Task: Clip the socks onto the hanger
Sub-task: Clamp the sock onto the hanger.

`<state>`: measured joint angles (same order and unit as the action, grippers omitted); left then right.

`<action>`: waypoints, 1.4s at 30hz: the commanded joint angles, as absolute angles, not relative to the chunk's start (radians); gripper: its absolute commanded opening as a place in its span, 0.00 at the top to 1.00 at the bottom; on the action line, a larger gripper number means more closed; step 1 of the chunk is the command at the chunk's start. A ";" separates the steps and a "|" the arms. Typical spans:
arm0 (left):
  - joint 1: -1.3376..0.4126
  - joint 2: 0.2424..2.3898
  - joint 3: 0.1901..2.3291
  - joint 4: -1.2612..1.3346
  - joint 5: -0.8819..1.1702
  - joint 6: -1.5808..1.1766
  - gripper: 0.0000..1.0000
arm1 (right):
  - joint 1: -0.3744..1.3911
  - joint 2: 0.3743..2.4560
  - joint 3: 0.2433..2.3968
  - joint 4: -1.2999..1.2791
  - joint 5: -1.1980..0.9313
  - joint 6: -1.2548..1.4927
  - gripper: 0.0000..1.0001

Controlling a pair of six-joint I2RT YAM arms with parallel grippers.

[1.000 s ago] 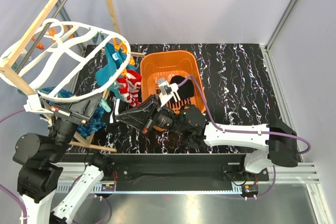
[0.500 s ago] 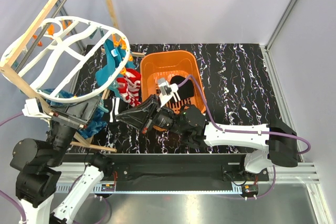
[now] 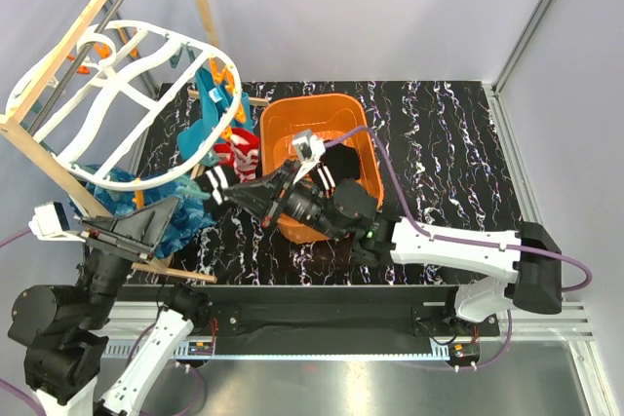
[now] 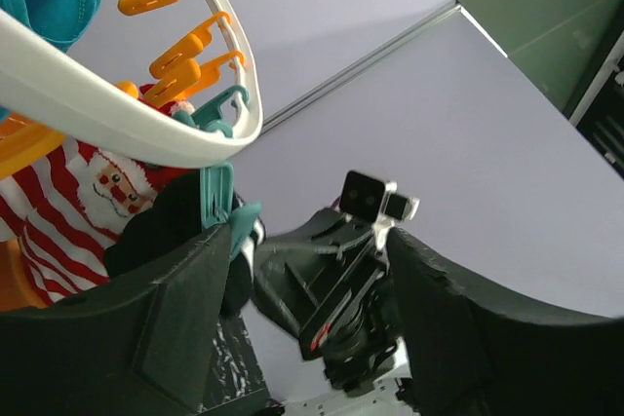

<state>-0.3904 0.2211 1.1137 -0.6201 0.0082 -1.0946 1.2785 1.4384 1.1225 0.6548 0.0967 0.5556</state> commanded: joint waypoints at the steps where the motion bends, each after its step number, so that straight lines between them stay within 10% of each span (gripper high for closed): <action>1: -0.394 0.192 1.089 -0.568 0.075 -1.045 0.35 | 1.224 1.378 1.210 0.508 0.181 0.488 0.99; 31: -0.391 0.425 1.253 -0.801 -0.362 -0.716 0.47 | 0.756 1.649 1.700 0.006 -0.528 0.390 0.79; 42: -0.390 0.494 1.278 -0.753 -0.388 -0.620 0.44 | 0.758 1.562 1.643 -0.165 -0.561 0.278 0.44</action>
